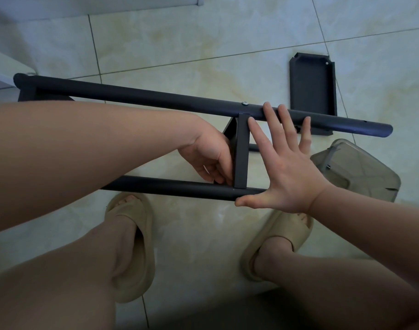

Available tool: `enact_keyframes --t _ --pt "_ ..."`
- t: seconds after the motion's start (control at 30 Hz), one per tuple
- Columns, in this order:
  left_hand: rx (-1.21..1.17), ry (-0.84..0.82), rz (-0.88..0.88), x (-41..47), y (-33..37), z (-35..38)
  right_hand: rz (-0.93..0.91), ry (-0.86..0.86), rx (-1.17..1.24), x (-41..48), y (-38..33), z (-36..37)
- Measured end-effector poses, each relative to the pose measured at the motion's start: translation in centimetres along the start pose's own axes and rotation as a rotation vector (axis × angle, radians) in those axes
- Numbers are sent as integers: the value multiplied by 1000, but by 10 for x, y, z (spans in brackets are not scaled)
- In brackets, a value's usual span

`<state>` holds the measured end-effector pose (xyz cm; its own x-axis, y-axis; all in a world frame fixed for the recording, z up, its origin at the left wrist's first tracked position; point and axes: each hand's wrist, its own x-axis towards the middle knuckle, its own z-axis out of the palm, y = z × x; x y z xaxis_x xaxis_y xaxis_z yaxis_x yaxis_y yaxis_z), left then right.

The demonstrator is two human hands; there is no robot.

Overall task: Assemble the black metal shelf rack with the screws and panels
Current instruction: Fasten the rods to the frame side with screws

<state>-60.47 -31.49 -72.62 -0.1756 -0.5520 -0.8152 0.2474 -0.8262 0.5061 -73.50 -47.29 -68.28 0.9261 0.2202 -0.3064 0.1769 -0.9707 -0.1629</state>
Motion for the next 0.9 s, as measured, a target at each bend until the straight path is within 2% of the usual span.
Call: enact_keyframes --t 0.23,0.53,0.9 --pt "18 -98 -39 -7 2 0 -6 8 -3 0 0 1" --pt "-1 -23 -19 2 0 -1 -1 13 3 0 1 2" --pt "44 -11 -53 0 -1 -2 -5 17 -3 0 1 1"
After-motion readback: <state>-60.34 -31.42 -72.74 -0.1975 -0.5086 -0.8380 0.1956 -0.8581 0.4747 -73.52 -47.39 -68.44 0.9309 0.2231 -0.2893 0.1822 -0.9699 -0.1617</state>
